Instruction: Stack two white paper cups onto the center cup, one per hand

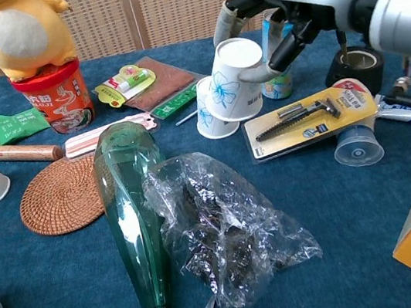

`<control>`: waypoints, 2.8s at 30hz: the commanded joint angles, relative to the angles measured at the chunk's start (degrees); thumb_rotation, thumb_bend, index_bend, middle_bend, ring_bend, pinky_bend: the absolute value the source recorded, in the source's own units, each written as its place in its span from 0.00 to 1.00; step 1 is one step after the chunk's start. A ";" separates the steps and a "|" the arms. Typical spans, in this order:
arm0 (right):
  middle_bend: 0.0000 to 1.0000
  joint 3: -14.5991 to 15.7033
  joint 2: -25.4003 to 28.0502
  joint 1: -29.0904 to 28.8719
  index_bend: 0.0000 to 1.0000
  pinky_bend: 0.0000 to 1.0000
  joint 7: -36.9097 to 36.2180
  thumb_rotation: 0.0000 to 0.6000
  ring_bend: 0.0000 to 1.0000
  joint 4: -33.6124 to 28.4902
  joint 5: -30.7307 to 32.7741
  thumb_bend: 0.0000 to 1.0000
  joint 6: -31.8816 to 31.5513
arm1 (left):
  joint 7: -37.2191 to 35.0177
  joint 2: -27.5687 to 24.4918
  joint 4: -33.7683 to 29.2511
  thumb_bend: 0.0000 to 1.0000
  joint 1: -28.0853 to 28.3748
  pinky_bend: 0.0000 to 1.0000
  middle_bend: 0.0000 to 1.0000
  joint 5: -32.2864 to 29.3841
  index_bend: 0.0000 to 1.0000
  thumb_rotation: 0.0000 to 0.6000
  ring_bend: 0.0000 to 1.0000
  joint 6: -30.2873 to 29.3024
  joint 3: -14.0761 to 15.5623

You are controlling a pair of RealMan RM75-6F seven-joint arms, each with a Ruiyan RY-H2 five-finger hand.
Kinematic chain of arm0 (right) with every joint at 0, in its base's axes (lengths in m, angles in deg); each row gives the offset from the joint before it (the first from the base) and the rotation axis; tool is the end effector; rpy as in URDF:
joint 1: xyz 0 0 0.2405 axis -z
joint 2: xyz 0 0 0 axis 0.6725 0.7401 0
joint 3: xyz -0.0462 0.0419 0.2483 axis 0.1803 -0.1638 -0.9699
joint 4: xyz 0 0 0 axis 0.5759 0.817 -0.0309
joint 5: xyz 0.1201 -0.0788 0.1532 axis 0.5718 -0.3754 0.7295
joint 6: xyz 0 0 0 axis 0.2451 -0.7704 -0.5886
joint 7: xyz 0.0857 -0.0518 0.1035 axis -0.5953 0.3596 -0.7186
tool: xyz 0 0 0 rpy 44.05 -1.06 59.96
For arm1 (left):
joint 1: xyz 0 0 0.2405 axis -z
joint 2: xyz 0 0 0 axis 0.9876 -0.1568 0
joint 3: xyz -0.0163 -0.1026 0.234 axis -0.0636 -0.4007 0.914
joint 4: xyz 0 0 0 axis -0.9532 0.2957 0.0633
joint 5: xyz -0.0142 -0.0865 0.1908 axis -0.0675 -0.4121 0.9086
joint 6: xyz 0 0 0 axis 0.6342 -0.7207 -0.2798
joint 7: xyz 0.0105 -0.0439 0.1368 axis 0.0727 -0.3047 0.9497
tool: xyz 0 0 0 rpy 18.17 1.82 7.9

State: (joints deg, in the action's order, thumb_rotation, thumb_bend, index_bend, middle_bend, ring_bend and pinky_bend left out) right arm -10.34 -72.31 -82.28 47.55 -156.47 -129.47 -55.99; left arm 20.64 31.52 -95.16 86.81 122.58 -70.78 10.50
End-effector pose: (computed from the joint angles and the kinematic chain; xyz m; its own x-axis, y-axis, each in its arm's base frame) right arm -0.0812 -0.3232 0.0140 0.1517 -0.2607 0.9534 -0.9044 -0.4258 0.0275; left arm -0.3104 0.1686 0.1799 0.2943 0.1430 0.9449 0.9557 -0.0446 -0.2910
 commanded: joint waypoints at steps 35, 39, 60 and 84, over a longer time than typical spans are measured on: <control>0.40 -3.51 -5.64 -12.86 0.41 0.51 6.06 1.00 0.18 11.97 12.91 0.42 3.24 | 0.02 0.03 0.36 0.24 0.13 0.11 0.00 -0.90 0.15 1.00 0.00 0.46 -0.28; 0.40 -3.31 -6.15 -13.47 0.41 0.51 5.81 1.00 0.18 13.11 13.27 0.42 3.40 | -0.18 -0.07 0.38 0.24 0.09 0.11 0.00 -0.80 0.15 1.00 0.00 0.37 -0.25; 0.27 -1.48 -6.43 -13.35 0.20 0.51 3.65 1.00 0.10 14.63 10.64 0.36 1.72 | -0.40 -0.25 0.38 0.24 -0.12 0.11 0.00 -0.71 0.15 1.00 0.00 0.00 -0.26; 0.27 7.71 7.16 0.87 0.21 0.51 -12.55 1.00 0.10 13.02 -8.88 0.34 -10.85 | 1.25 0.24 -0.04 0.24 -0.50 0.11 0.00 -0.52 0.15 1.00 0.00 -0.44 -0.06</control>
State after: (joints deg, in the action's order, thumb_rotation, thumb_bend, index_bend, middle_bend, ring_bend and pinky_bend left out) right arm -3.88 -66.76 -83.22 37.37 -144.79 -136.51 -65.50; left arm 21.82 31.72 -95.17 86.34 122.12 -71.21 10.45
